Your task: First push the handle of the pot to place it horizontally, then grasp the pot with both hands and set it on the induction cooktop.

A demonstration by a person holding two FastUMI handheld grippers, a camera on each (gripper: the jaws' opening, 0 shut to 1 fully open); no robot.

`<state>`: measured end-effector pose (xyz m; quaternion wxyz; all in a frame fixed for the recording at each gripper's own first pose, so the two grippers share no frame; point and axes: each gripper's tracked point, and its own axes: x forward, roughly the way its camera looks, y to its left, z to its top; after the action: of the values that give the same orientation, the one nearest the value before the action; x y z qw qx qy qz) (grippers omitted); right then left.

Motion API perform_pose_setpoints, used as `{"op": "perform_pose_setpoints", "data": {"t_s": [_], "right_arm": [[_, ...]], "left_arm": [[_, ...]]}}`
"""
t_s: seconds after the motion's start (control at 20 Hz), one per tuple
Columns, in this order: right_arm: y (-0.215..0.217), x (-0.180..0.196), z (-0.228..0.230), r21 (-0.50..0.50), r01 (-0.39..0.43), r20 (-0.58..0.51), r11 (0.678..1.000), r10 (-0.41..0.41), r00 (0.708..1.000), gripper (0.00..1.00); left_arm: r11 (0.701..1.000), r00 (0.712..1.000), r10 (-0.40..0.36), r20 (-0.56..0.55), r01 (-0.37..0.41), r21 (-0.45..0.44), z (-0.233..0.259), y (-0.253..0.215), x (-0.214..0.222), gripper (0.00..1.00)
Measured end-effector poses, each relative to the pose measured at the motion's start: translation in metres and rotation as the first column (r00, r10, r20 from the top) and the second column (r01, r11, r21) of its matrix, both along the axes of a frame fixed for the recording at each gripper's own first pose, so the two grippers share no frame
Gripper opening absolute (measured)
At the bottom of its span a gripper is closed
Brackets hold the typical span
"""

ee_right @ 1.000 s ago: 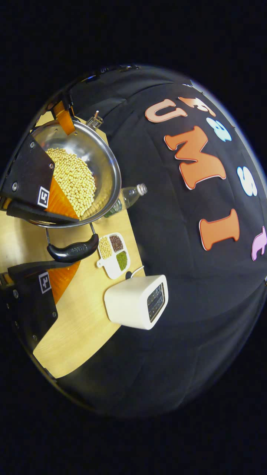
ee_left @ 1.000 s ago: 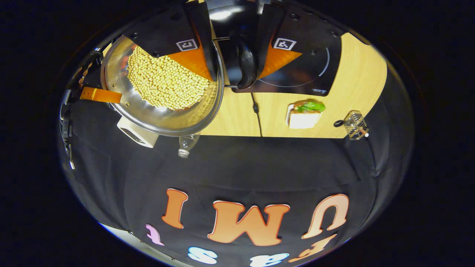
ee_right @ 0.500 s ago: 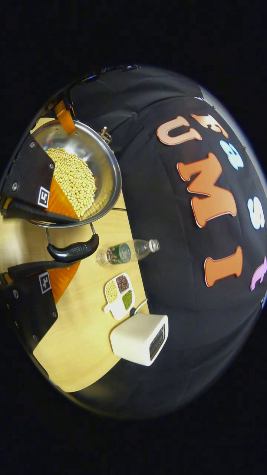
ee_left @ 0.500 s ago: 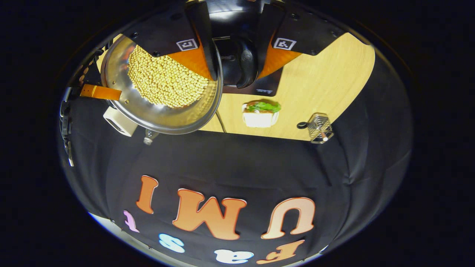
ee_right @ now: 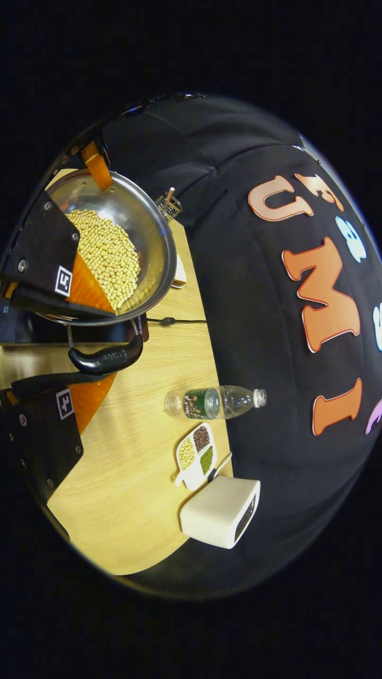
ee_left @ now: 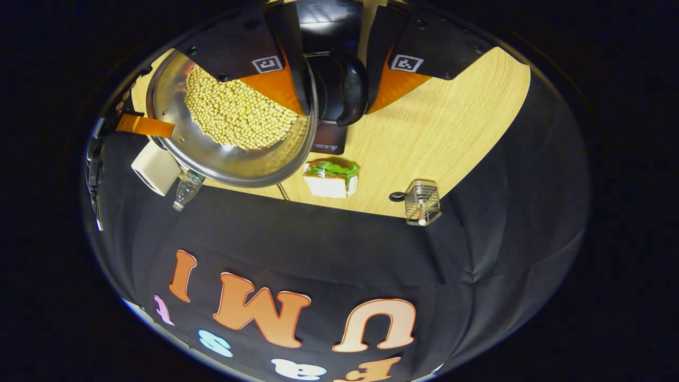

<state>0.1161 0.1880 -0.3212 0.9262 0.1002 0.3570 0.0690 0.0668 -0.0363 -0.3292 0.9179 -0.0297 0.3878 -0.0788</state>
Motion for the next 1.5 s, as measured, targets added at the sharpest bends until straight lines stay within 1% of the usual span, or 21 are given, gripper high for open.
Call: {"op": "perform_pose_setpoints", "data": {"t_s": [0.05, 0.1, 0.25, 0.3, 0.35, 0.4, 0.45, 0.55, 0.65, 0.7, 0.75, 0.8, 0.85, 0.9, 1.0, 1.1, 1.3, 1.35, 1.4, 1.45, 1.5], "right_arm": [[0.003, -0.002, -0.004, -0.003, -0.002, -0.009, 1.000, 0.002, 1.000, 0.48], [0.005, -0.003, -0.007, -0.006, -0.003, -0.012, 1.000, 0.003, 1.000, 0.49], [0.011, -0.005, -0.015, -0.021, -0.005, -0.024, 1.000, 0.004, 1.000, 0.48], [0.011, -0.006, -0.018, -0.023, -0.005, -0.031, 1.000, 0.004, 1.000, 0.49], [0.012, -0.007, -0.021, -0.024, -0.004, -0.038, 1.000, 0.003, 0.999, 0.49], [0.012, -0.009, -0.024, -0.024, -0.003, -0.047, 1.000, 0.002, 0.999, 0.45], [0.013, -0.008, -0.024, -0.017, 0.001, -0.042, 1.000, -0.001, 0.999, 0.49], [0.012, -0.009, -0.025, -0.023, -0.002, -0.042, 1.000, 0.001, 0.999, 0.51], [0.012, -0.011, -0.025, -0.030, -0.004, -0.041, 1.000, 0.003, 0.999, 0.53], [0.012, -0.012, -0.022, -0.035, -0.010, -0.031, 0.999, 0.009, 0.999, 0.57], [0.010, -0.006, -0.012, -0.042, -0.005, 0.013, 0.999, 0.005, 1.000, 0.53], [0.006, -0.003, 0.001, -0.050, -0.003, 0.057, 0.999, 0.006, 0.998, 0.63], [0.003, -0.002, 0.014, -0.049, -0.005, 0.087, 0.999, 0.009, 0.996, 0.66], [0.001, -0.003, 0.026, -0.048, -0.012, 0.109, 0.999, 0.017, 0.994, 0.80], [-0.008, -0.004, 0.053, -0.059, -0.022, 0.163, 0.998, 0.032, 0.986, 0.93], [-0.024, -0.005, 0.081, -0.086, -0.014, 0.230, 0.996, 0.034, 0.973, 0.94], [-0.069, -0.012, 0.140, -0.112, 0.025, 0.346, 0.993, 0.016, 0.938, 0.94], [-0.082, -0.014, 0.154, -0.115, 0.035, 0.372, 0.993, 0.010, 0.928, 0.94], [-0.095, -0.019, 0.168, -0.120, 0.044, 0.396, 0.992, 0.007, 0.918, 0.94], [-0.108, -0.024, 0.182, -0.124, 0.054, 0.420, 0.991, 0.003, 0.908, 0.94], [-0.122, -0.029, 0.195, -0.129, 0.063, 0.443, 0.990, 0.001, 0.896, 0.94]], "left_arm": [[1.000, 1.000, 0.002, -0.003, -0.002, -0.001, -0.003, 0.004, 0.000, 0.60], [1.000, 1.000, 0.004, -0.010, -0.004, -0.001, -0.008, 0.009, -0.002, 0.57], [1.000, 0.999, 0.011, -0.038, -0.012, -0.013, -0.022, 0.014, -0.006, 0.63], [1.000, 0.999, 0.012, -0.046, -0.013, -0.015, -0.026, 0.014, -0.006, 0.57], [1.000, 0.998, 0.010, -0.057, -0.011, -0.015, -0.029, 0.015, -0.006, 0.60], [1.000, 0.997, 0.010, -0.071, -0.011, -0.017, -0.031, 0.016, -0.009, 0.57], [1.000, 0.999, 0.010, -0.048, -0.011, -0.016, -0.030, 0.017, -0.007, 0.57], [1.000, 0.999, 0.003, -0.053, -0.004, -0.010, -0.030, 0.015, -0.008, 0.63], [1.000, 0.999, 0.009, -0.049, -0.009, -0.001, -0.029, 0.017, -0.008, 0.59], [1.000, 0.999, 0.017, -0.033, -0.016, 0.010, -0.025, 0.018, -0.008, 0.60], [0.999, 0.999, 0.033, 0.005, -0.033, 0.033, -0.017, 0.023, -0.001, 0.65], [0.997, 0.998, 0.047, 0.051, -0.049, 0.052, -0.004, 0.027, 0.002, 0.77], [0.995, 0.994, 0.059, 0.096, -0.066, 0.075, 0.012, 0.032, 0.008, 0.88], [0.993, 0.989, 0.062, 0.132, -0.075, 0.095, 0.022, 0.035, 0.008, 1.00], [0.992, 0.978, 0.055, 0.200, -0.077, 0.102, 0.053, 0.030, 0.010, 0.98], [0.994, 0.963, 0.049, 0.265, -0.073, 0.083, 0.089, 0.020, 0.011, 0.98], [0.994, 0.913, 0.046, 0.406, -0.082, 0.072, 0.178, 0.012, 0.013, 0.98], [0.994, 0.896, 0.048, 0.442, -0.088, 0.071, 0.201, 0.011, 0.013, 0.96], [0.993, 0.878, 0.050, 0.476, -0.096, 0.073, 0.223, 0.013, 0.012, 0.98], [0.992, 0.860, 0.055, 0.508, -0.107, 0.073, 0.246, 0.016, 0.011, 0.96], [0.991, 0.843, 0.060, 0.534, -0.114, 0.069, 0.263, 0.019, 0.005, 0.98]]}}
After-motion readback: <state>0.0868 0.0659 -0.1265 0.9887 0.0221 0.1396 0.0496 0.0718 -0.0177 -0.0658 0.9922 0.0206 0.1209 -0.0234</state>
